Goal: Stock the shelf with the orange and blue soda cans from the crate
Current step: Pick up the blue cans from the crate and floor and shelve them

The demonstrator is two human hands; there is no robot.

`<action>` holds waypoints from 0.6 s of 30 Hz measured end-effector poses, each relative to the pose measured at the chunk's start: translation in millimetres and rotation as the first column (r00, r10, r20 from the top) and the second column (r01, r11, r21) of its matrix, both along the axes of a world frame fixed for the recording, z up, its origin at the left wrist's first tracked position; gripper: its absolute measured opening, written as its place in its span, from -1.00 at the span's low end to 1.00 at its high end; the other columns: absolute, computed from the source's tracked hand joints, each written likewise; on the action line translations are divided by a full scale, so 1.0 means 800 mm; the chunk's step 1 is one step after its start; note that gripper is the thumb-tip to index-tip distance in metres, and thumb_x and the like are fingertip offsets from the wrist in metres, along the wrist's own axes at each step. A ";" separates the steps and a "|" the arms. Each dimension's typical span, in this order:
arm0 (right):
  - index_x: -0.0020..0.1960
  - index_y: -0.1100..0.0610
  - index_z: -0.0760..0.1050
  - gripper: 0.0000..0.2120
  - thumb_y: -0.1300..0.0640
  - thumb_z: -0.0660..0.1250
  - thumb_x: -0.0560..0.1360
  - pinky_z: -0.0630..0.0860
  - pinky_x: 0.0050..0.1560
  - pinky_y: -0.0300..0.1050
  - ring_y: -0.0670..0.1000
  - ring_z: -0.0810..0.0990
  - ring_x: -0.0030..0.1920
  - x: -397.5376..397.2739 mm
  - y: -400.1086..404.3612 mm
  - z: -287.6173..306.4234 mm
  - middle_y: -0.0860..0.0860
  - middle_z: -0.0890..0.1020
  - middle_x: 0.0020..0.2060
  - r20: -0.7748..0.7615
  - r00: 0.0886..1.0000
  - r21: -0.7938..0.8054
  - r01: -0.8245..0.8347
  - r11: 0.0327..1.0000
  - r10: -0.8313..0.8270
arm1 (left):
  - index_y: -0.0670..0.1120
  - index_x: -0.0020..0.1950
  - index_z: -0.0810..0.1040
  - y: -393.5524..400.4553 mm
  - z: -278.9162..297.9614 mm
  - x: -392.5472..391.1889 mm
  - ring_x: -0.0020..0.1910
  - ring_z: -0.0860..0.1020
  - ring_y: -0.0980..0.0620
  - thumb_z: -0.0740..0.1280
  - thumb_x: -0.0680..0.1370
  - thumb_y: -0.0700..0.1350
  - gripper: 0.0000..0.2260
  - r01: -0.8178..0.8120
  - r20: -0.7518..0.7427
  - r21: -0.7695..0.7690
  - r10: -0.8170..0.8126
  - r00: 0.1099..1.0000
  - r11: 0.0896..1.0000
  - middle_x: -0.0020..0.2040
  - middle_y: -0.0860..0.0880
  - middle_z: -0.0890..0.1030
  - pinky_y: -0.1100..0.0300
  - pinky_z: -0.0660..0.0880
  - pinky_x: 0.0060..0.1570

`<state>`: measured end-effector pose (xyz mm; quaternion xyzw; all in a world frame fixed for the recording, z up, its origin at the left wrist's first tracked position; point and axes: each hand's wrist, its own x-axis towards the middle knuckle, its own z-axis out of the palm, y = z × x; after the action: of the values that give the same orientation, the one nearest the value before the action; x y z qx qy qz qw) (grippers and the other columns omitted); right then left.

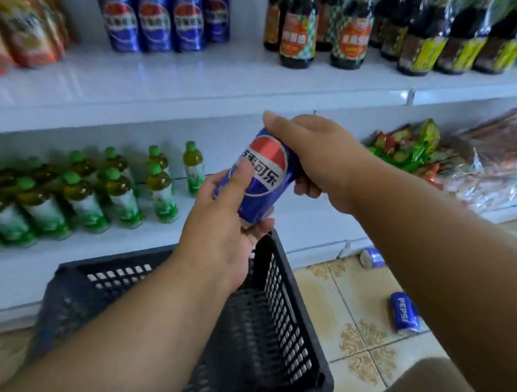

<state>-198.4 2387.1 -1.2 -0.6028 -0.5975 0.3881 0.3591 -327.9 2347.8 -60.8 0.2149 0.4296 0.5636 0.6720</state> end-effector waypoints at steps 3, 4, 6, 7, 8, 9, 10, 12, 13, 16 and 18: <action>-0.02 0.18 0.53 -0.44 -0.36 0.29 0.48 0.41 -0.38 -0.14 -0.03 0.49 -0.42 -0.053 -0.026 0.020 0.01 0.57 -0.38 -0.023 0.998 0.081 0.066 0.994 -0.064 | -0.01 0.14 0.63 -0.026 0.032 -0.027 -0.21 0.59 -0.05 0.39 0.47 0.24 -0.60 0.001 0.176 -0.141 0.024 0.984 0.990 -0.07 -0.07 0.71 0.28 0.42 -0.45; -0.01 0.14 0.53 -0.46 -0.37 0.30 0.46 0.43 -0.35 -0.14 -0.05 0.51 -0.40 -0.067 -0.034 0.025 -0.01 0.60 -0.34 -0.056 0.994 0.104 0.099 0.990 -0.094 | -0.02 0.05 0.65 -0.033 0.041 -0.034 -0.24 0.57 -0.03 0.37 0.48 0.25 -0.63 0.000 0.216 -0.146 0.032 0.976 0.989 -0.15 -0.05 0.71 0.29 0.38 -0.45; 0.07 0.04 0.49 -0.47 -0.39 0.34 0.40 0.49 -0.28 -0.12 -0.05 0.59 -0.27 -0.095 -0.048 0.031 0.00 0.65 -0.18 -0.151 0.979 0.125 0.155 0.980 -0.136 | -0.03 -0.06 0.66 -0.045 0.057 -0.048 -0.31 0.54 0.00 0.33 0.51 0.26 -0.64 -0.023 0.275 -0.108 0.052 0.960 0.994 -0.24 -0.05 0.69 0.28 0.34 -0.44; 0.11 0.00 0.45 -0.45 -0.40 0.37 0.35 0.56 -0.21 -0.09 -0.03 0.64 -0.19 -0.106 -0.053 0.033 0.00 0.66 -0.10 -0.209 0.967 0.127 0.177 0.976 -0.148 | -0.04 -0.04 0.66 -0.046 0.064 -0.056 -0.34 0.55 0.01 0.32 0.53 0.25 -0.64 -0.037 0.290 -0.087 0.061 0.955 0.996 -0.24 -0.06 0.68 0.28 0.37 -0.43; 0.15 -0.02 0.42 -0.41 -0.38 0.40 0.32 0.62 -0.13 -0.03 -0.02 0.68 -0.12 -0.117 -0.057 0.035 0.00 0.66 -0.04 -0.268 0.951 0.130 0.195 0.972 -0.155 | -0.06 0.02 0.65 -0.046 0.071 -0.063 -0.35 0.57 0.02 0.32 0.54 0.24 -0.63 -0.052 0.301 -0.069 0.071 0.951 0.996 -0.22 -0.07 0.69 0.27 0.43 -0.41; 0.18 -0.02 0.39 -0.39 -0.34 0.45 0.30 0.65 -0.06 0.02 -0.01 0.69 -0.08 -0.126 -0.059 0.037 0.00 0.65 -0.01 -0.315 0.936 0.130 0.207 0.970 -0.158 | -0.08 0.10 0.63 -0.042 0.076 -0.071 -0.32 0.62 0.01 0.33 0.54 0.21 -0.62 -0.066 0.315 -0.052 0.079 0.946 0.996 -0.16 -0.08 0.71 0.23 0.53 -0.32; 0.20 -0.02 0.39 -0.38 -0.30 0.48 0.30 0.66 -0.03 0.05 -0.02 0.70 -0.06 -0.134 -0.058 0.038 -0.01 0.65 0.00 -0.344 0.927 0.133 0.209 0.969 -0.153 | -0.09 0.18 0.61 -0.037 0.082 -0.077 -0.23 0.67 -0.01 0.34 0.55 0.19 -0.61 -0.077 0.333 -0.030 0.083 0.939 0.997 -0.07 -0.10 0.72 0.16 0.61 -0.17; 0.19 -0.02 0.41 -0.44 -0.22 0.52 0.33 0.67 -0.02 0.02 -0.06 0.69 -0.05 -0.145 -0.051 0.040 -0.04 0.64 0.00 -0.349 0.927 0.152 0.202 0.968 -0.139 | -0.09 0.27 0.55 -0.022 0.092 -0.083 -0.02 0.70 -0.09 0.35 0.55 0.13 -0.60 -0.086 0.359 0.011 0.076 0.930 0.996 0.05 -0.16 0.70 -0.02 0.60 0.11; 0.18 -0.03 0.43 -0.51 -0.19 0.51 0.37 0.67 -0.02 -0.01 -0.07 0.69 -0.06 -0.148 -0.044 0.042 -0.06 0.64 -0.01 -0.338 0.932 0.164 0.199 0.966 -0.134 | -0.09 0.29 0.54 -0.012 0.095 -0.084 0.02 0.69 -0.12 0.36 0.56 0.12 -0.60 -0.089 0.361 0.031 0.072 0.930 0.996 0.07 -0.18 0.70 -0.07 0.57 0.17; 0.08 -0.11 0.48 -0.73 -0.17 0.43 0.46 0.65 0.02 -0.05 -0.11 0.68 -0.07 -0.145 -0.003 0.052 -0.11 0.66 -0.06 -0.296 0.948 0.199 0.185 0.962 -0.121 | -0.03 0.29 0.53 0.035 0.101 -0.082 0.02 0.70 -0.07 0.34 0.57 0.11 -0.64 -0.089 0.255 0.118 0.057 0.965 0.989 0.09 -0.13 0.70 -0.02 0.59 0.11; 0.06 -0.07 0.53 -0.75 -0.17 0.42 0.47 0.64 0.04 -0.03 -0.10 0.68 -0.08 -0.136 0.038 0.060 -0.10 0.68 -0.09 -0.249 0.962 0.217 0.164 0.962 -0.108 | 0.04 0.25 0.54 0.077 0.106 -0.081 0.00 0.69 0.02 0.32 0.58 0.14 -0.69 -0.091 0.006 0.190 0.092 0.996 0.978 0.10 -0.05 0.69 0.06 0.61 0.00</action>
<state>-307.0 2417.4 46.5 -0.5457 -0.5495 0.3575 0.5220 -393.0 2409.4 24.1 0.2587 0.3843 0.6320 0.6213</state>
